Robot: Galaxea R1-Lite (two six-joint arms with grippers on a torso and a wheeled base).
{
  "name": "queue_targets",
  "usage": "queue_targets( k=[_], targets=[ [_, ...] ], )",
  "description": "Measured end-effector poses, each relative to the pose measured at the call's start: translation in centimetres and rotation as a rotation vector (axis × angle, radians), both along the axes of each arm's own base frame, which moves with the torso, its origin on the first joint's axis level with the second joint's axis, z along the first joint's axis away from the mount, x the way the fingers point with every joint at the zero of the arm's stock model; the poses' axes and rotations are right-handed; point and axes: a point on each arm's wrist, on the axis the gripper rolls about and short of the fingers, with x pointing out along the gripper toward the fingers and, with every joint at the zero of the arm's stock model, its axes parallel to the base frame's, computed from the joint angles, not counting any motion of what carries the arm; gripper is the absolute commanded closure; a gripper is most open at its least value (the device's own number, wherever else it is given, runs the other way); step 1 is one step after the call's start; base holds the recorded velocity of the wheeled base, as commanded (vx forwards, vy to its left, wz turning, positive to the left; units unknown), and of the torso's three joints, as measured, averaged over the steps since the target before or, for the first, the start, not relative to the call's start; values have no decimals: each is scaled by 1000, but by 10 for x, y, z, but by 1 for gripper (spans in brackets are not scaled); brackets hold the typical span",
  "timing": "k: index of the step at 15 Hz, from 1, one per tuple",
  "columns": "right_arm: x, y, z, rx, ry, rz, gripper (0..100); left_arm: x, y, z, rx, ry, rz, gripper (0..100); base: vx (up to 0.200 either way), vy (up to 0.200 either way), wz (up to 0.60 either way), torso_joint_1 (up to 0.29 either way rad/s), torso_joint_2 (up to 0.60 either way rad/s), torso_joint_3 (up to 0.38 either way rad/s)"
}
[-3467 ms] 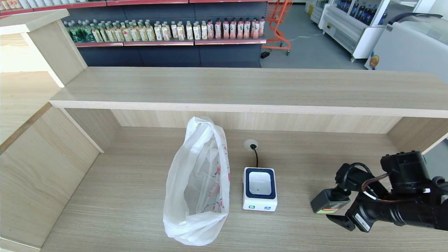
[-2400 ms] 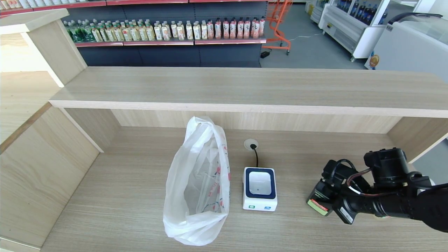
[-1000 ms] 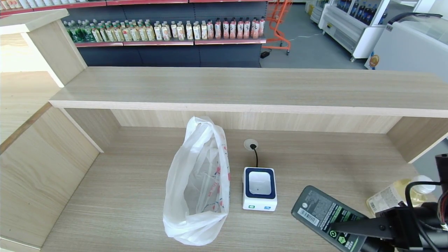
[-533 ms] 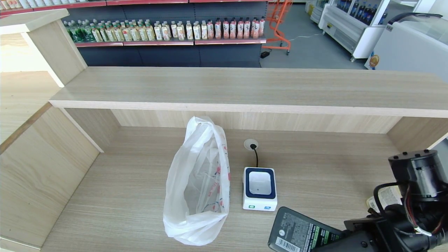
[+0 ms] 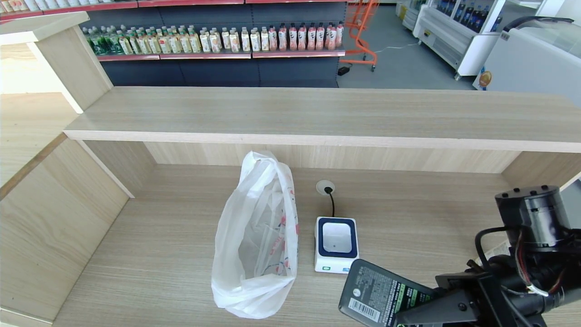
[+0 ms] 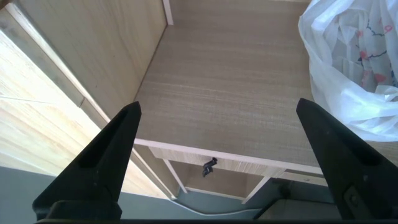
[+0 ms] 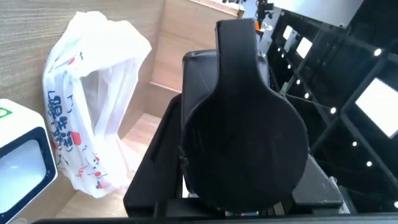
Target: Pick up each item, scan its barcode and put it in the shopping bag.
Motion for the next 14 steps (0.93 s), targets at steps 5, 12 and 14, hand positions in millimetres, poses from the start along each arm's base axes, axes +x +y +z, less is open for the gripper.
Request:
queue_targets(
  k=[5,12,14],
  targets=[
    [11,6,15,39,-69,16,100,0,0,0,0,0,0,0,0,0,0,0,0,0],
    [9,8,17,59,-68,55,100,0,0,0,0,0,0,0,0,0,0,0,0,0],
    [9,8,17,60,-70,55,100,0,0,0,0,0,0,0,0,0,0,0,0,0]
  ],
)
